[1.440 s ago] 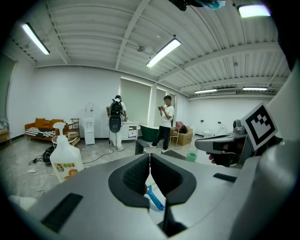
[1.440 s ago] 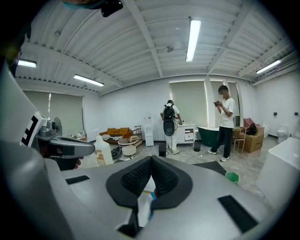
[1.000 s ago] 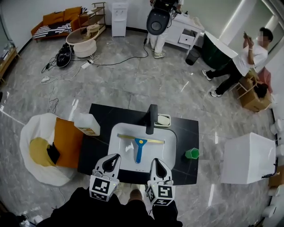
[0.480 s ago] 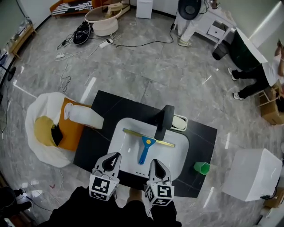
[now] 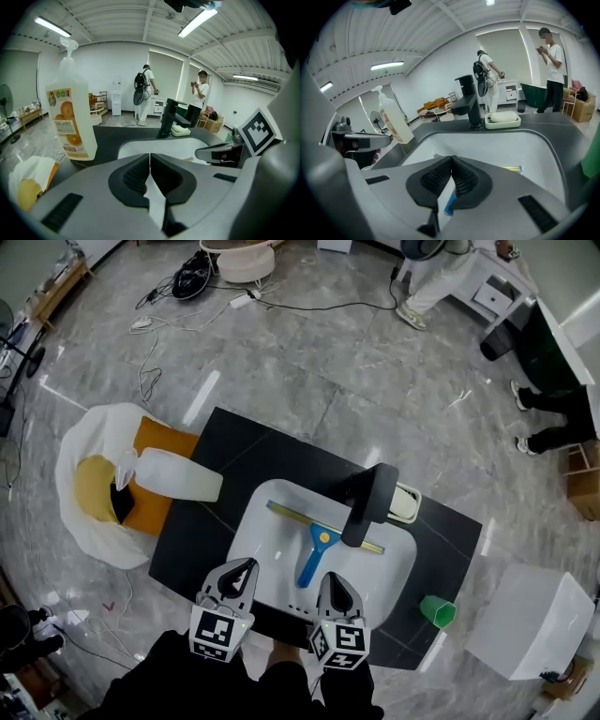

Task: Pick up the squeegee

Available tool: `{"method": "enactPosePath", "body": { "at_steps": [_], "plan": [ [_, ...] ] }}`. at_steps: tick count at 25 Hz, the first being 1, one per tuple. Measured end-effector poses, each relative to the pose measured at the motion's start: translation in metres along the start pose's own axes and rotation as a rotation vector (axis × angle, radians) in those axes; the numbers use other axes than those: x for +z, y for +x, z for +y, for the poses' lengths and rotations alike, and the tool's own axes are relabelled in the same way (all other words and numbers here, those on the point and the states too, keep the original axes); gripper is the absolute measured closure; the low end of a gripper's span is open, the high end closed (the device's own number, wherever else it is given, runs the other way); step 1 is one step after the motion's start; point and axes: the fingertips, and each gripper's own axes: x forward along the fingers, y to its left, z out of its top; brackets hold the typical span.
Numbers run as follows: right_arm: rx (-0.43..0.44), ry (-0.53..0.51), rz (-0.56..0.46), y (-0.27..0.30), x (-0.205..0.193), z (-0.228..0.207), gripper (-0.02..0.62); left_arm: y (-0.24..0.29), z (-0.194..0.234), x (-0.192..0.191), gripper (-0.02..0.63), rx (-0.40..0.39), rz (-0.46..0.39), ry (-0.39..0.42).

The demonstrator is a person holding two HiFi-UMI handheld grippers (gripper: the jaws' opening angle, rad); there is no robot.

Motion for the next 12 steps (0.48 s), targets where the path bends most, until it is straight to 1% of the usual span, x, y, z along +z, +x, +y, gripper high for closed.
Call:
{"method": "enactPosePath", "body": {
  "at_steps": [5, 10, 11, 12],
  "plan": [
    [-0.008, 0.008, 0.079, 0.027, -0.02, -0.012, 0.578, 0.016, 0.005, -0.009, 0.58, 0.006, 0.025, -0.013],
    [-0.03, 0.048, 0.152, 0.051, -0.038, -0.023, 0.578, 0.027, 0.009, -0.018, 0.58, 0.005, 0.047, -0.028],
    [-0.03, 0.058, 0.166, 0.056, -0.041, -0.024, 0.563, 0.028, 0.01, -0.02, 0.58, 0.007, 0.049, -0.03],
    [-0.027, 0.069, 0.18, 0.061, -0.045, -0.026, 0.515, 0.03, 0.011, -0.021, 0.58, 0.008, 0.051, -0.033]
  ]
}}
